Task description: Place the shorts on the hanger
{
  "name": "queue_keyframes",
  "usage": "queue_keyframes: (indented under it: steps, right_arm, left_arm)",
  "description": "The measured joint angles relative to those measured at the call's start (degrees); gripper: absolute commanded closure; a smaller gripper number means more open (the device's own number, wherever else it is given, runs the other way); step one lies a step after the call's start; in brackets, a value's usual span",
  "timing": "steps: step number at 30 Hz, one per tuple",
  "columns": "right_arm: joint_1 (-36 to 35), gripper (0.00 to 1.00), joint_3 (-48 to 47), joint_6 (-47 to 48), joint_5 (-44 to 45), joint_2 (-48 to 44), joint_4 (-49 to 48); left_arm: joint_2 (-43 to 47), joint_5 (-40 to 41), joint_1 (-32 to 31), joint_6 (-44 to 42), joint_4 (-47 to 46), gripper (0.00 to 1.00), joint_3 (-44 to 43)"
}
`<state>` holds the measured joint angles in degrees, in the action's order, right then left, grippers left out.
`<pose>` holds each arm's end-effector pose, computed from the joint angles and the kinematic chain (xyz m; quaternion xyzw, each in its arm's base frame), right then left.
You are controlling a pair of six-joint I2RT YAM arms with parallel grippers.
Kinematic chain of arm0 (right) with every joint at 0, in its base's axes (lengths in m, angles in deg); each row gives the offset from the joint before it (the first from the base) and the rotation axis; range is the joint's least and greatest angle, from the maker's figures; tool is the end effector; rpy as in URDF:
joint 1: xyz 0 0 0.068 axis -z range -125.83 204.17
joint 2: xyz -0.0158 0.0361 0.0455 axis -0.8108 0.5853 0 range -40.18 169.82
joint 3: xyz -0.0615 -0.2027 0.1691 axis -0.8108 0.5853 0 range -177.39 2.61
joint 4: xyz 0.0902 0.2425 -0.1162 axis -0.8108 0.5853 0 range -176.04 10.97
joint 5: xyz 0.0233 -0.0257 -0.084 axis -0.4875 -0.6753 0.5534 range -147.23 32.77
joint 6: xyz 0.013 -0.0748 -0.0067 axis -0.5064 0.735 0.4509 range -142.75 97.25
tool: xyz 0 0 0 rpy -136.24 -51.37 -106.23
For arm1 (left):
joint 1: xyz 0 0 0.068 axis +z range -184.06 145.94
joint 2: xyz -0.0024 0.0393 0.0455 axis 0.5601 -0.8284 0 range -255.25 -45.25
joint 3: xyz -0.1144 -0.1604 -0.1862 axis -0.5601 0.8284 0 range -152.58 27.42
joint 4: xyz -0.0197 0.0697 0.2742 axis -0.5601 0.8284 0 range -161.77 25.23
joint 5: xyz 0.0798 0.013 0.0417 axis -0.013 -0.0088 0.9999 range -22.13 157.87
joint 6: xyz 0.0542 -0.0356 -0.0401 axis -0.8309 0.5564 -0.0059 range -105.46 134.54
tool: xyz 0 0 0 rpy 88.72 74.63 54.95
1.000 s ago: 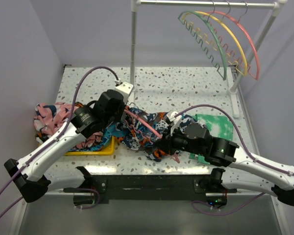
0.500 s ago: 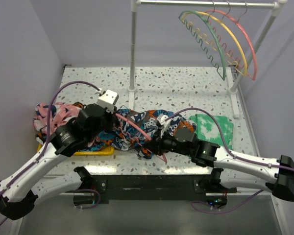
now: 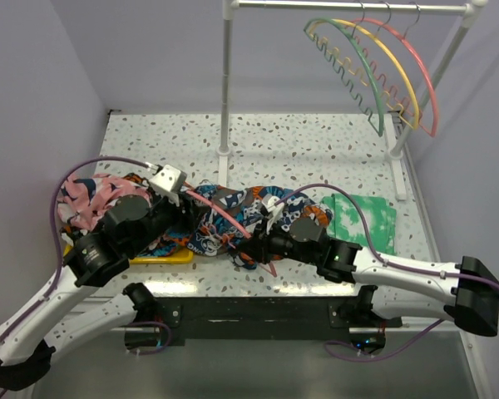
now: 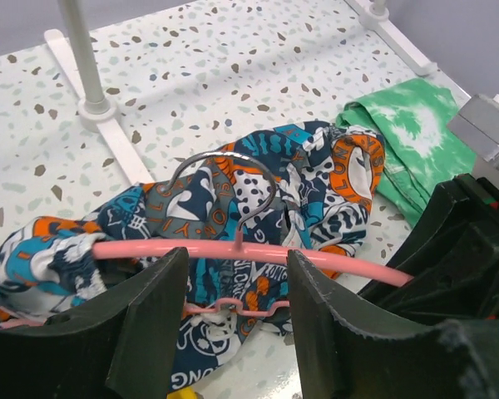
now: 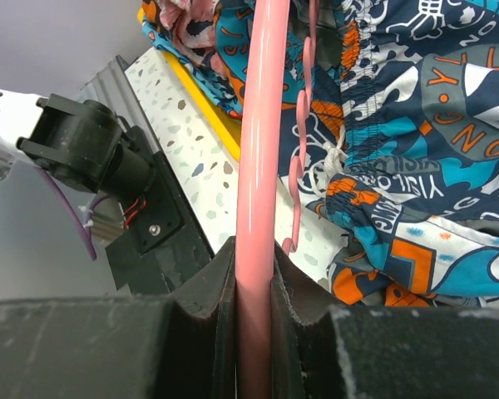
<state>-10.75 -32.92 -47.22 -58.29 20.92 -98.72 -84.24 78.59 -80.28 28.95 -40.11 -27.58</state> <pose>0.1245 0.2690 0.2503 -0.2758 0.7317 0.4436 0.4380 0.1403 -0.1291 0.3732 0.1631 0.7784 -0.2395 0.5569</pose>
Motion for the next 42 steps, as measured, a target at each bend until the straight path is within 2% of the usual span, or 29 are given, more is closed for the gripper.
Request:
queue_keyframes:
  steps: [8,16,17,19,20,23,24,25,27,28,32,36,38,39,40,42]
  right_arm:
    - [0.0,1.00,0.0,0.0,-0.1,0.9,-0.4]
    - [0.0,1.00,-0.5,0.0,-0.1,1.7,-0.6]
    - [0.0,1.00,-0.8,0.0,-0.1,1.9,-0.6]
    - [0.0,1.00,-1.4,0.0,-0.1,2.6,-0.6]
    - [0.0,1.00,-1.7,0.0,-0.2,2.8,-0.6]
    - [0.0,1.00,-2.3,-0.1,-0.2,3.4,-0.1]
    - [0.0,0.95,-2.7,-0.2,-0.2,3.4,0.9]
    - [0.0,0.74,-3.1,-0.2,-0.2,3.4,1.8]
    - [0.0,0.57,-3.6,-0.2,0.0,3.4,3.2]
    - [0.0,0.44,-3.9,-0.2,0.2,3.3,3.3]
    - [-0.1,0.23,-5.5,-0.3,4.0,-0.6,5.1]
    - [-0.2,0.20,-6.6,-2.1,13.2,-8.2,10.4]
    - [1.2,0.24,-7.6,-4.1,16.7,-10.4,13.6]
    - [3.3,0.31,-7.8,-5.0,17.0,-10.8,14.6]
    - [6.1,0.33,-7.7,-6.3,16.0,-10.7,15.5]
    - [13.4,0.34,-6.8,-8.9,11.2,-8.9,15.0]
  left_arm:
    - [-9.1,-0.5,-0.1,-0.5,-6.8,0.46,0.9]
    - [-11.1,0.6,-0.1,-0.7,-10.6,0.60,1.9]
    - [-11.3,0.7,-0.1,-0.7,-11.1,0.65,2.5]
    - [-11.5,1.1,-0.1,-0.7,-11.2,0.69,3.5]
    - [-11.7,1.4,-0.1,-0.9,-11.3,0.83,3.9]
    - [-12.4,3.1,0.0,-2.8,-10.9,1.00,4.3]
    - [-12.6,3.8,-0.1,-4.4,-10.4,1.00,4.3]
    - [-12.8,4.3,-0.1,-5.8,-9.9,1.00,4.3]
    - [-12.9,4.9,-0.4,-7.3,-9.5,1.00,4.3]
    - [-12.9,5.3,-0.4,-7.6,-9.3,1.00,4.3]
    - [-12.5,5.8,-0.3,-7.1,-9.4,1.00,4.3]
    - [-11.4,5.8,-0.4,-7.0,-9.3,1.00,4.3]
    - [-10.7,5.7,-0.4,-7.0,-9.3,1.00,4.3]
    - [-10.4,5.7,-0.4,-7.0,-9.3,1.00,4.3]
    - [-10.1,5.6,-0.4,-7.1,-9.3,1.00,4.3]
    - [-9.4,5.2,-0.4,-7.1,-9.3,1.00,4.3]
